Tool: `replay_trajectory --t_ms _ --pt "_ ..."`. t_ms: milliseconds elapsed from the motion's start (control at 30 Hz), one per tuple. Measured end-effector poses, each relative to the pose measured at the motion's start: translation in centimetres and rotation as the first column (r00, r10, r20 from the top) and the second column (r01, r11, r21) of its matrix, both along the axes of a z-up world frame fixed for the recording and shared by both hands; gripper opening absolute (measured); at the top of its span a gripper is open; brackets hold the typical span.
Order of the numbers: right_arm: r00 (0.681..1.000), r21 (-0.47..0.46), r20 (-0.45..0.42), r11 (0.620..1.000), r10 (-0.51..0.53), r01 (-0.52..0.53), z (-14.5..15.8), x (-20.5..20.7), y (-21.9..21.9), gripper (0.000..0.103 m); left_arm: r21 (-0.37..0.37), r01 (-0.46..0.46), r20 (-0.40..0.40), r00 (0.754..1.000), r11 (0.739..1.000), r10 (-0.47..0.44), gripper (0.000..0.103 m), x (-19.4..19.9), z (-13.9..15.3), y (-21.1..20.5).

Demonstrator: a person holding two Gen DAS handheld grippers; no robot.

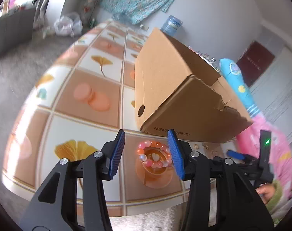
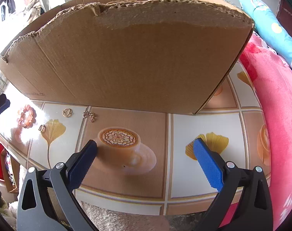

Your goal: Organize jewelry

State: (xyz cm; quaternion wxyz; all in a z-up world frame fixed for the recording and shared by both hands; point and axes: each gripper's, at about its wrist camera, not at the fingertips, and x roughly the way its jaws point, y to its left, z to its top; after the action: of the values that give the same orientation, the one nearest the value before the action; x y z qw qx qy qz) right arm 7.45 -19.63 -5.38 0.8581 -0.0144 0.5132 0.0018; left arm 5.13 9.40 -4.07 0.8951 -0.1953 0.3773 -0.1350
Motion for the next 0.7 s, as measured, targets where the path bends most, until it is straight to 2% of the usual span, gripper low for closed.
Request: replay_trajectory --t_ms 133,233,333,400,433,500,600,700 --pt "1.0 -0.002 -0.026 1.0 0.001 -0.001 -0.1 0.2 0.0 0.097 0.092 0.055 0.046 0.997 0.994 -0.06 0.044 -0.8 1.0 -1.7" --pt "0.999 -0.003 -0.037 1.0 0.008 -0.008 -0.1 0.5 0.0 0.097 0.152 0.15 0.053 0.986 0.977 -0.16 0.044 -1.5 1.4 -4.3" --pt "0.999 -0.002 -0.039 1.0 0.005 -0.005 0.1 0.9 0.2 0.097 0.204 0.24 0.052 0.965 0.949 -0.255 0.044 -2.0 1.5 -7.5" --pt "0.999 -0.002 -0.036 1.0 -0.002 0.002 0.1 1.0 0.2 0.097 0.281 0.272 0.037 0.955 0.921 -0.293 0.044 -1.9 0.8 -9.6" --pt "0.999 -0.002 -0.035 1.0 -0.005 0.005 0.2 1.1 0.2 0.097 0.308 0.281 0.03 0.952 0.909 -0.305 0.042 -1.9 0.6 -10.3" --pt "1.0 -0.002 -0.027 1.0 -0.01 0.01 0.2 1.1 0.3 0.097 0.359 0.3 0.01 0.946 0.884 -0.325 0.031 -1.6 -0.1 -11.5" --pt "1.0 -0.003 -0.019 1.0 -0.01 0.009 0.1 1.0 0.3 0.097 0.37 0.31 -0.036 0.947 0.876 -0.32 0.022 -1.0 -0.8 -12.2" --pt "1.0 -0.002 -0.01 1.0 -0.01 0.01 -0.1 0.6 0.3 0.097 0.391 0.307 -0.067 0.95 0.868 -0.306 0.019 -0.3 -1.0 -12.4"
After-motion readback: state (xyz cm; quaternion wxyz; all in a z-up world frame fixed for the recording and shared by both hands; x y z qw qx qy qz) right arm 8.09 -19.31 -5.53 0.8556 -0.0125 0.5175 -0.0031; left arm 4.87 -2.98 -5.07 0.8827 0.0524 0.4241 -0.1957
